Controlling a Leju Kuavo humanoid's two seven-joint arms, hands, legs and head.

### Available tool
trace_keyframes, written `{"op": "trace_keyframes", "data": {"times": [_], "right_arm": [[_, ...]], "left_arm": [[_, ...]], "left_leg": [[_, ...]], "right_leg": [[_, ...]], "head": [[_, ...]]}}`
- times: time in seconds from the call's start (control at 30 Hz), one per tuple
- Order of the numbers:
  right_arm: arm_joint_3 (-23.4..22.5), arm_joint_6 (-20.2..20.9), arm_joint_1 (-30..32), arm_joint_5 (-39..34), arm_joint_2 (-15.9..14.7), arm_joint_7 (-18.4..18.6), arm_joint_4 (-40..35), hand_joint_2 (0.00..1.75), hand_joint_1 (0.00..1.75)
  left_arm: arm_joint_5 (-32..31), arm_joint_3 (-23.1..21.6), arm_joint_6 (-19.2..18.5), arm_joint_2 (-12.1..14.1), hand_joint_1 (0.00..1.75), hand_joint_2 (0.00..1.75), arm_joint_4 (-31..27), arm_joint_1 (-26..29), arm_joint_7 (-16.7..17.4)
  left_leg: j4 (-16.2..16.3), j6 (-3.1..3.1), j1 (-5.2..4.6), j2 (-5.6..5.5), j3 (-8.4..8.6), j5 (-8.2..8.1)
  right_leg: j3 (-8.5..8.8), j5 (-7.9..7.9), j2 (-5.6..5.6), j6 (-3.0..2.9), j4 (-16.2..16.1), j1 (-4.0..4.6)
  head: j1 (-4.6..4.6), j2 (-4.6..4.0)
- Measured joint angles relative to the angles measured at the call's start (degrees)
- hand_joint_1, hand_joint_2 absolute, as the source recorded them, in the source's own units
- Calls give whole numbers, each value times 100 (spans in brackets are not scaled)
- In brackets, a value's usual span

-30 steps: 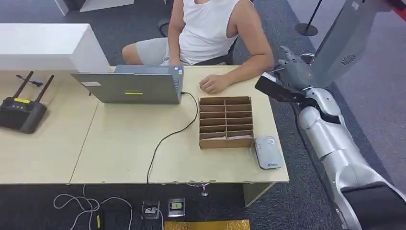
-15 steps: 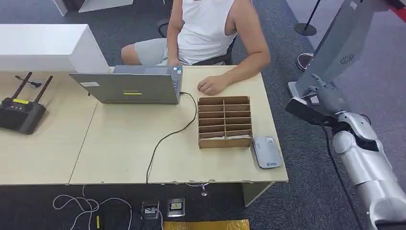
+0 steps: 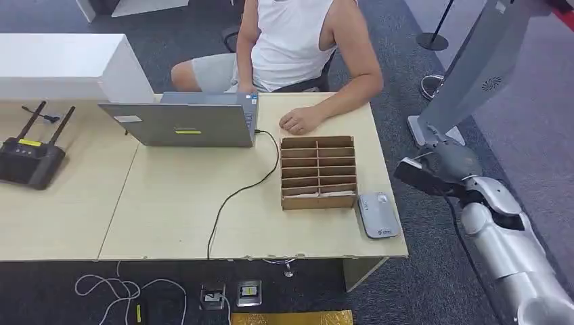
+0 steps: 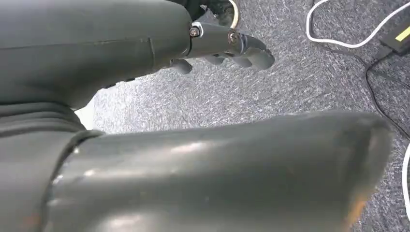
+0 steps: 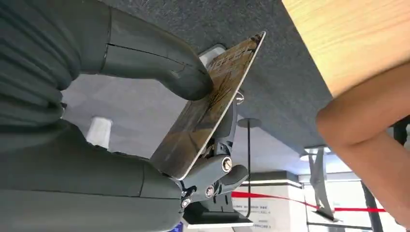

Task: Pass the card to the sensor for recognition and then transmit it.

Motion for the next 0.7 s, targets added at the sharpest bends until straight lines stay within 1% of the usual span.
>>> {"op": "trace_keyframes", "data": {"times": [0.27,0.47,0.7], "right_arm": [[79,286,200,293,90,-22,-61,175,175],[83,153,409,350,131,-55,4,175,175],[79,157,546,350,131,-70,76,175,175]], "left_arm": [[-22,0,-4,-4,0,0,0,-7,0],[-50,0,-11,-7,0,0,0,-11,0],[-57,0,2,-7,0,0,0,-14,0]], "left_leg": [[0,0,1,-1,0,0],[0,0,0,-1,-1,0],[0,0,0,-1,0,0]], "right_leg": [[0,0,-2,0,0,1],[-1,0,0,0,0,0],[-1,0,-1,0,-1,0]], "head": [[2,0],[2,0],[0,0]]}}
